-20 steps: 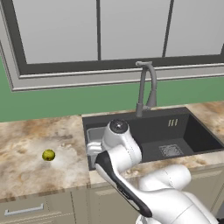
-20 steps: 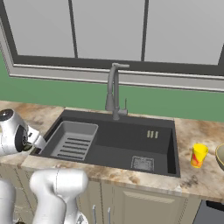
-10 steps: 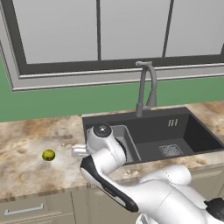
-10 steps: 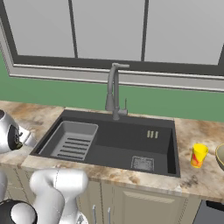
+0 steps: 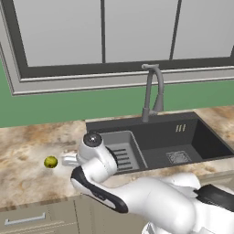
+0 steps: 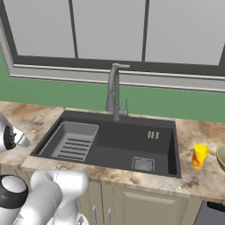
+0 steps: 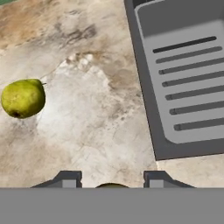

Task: Remove the pear and kiwi from the sink. Then move the bowl and cup from the counter to the sink for washing.

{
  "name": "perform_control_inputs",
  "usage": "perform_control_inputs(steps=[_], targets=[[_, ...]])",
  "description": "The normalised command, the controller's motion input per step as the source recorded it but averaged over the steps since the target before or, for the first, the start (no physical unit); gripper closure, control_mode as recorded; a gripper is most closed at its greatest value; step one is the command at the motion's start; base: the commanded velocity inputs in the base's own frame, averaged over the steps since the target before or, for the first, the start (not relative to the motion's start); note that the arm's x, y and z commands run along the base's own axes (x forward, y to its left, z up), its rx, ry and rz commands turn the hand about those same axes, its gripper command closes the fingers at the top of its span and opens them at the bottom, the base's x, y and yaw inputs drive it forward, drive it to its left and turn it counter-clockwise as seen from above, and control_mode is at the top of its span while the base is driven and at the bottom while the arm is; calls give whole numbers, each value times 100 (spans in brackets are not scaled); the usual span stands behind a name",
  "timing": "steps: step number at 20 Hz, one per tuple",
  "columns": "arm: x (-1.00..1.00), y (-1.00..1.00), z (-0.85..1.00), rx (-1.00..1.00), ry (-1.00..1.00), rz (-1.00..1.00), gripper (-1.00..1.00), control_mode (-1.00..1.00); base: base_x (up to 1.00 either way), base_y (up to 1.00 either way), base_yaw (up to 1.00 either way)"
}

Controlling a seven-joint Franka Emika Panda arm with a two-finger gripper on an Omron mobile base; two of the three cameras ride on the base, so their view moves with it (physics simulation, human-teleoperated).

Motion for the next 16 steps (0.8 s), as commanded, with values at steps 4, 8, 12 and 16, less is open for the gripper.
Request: perform_control_inputs(steps=[4,8,12,16], targets=[[13,39,-16,6,0,0,100,-100,0,0,0],[11,31,-19,4,4,0,100,-100,0,0,0],[13,21,-26,0,8,0,100,-100,0,0,0],[19,18,-24,0,2,0,100,-100,0,0,0]])
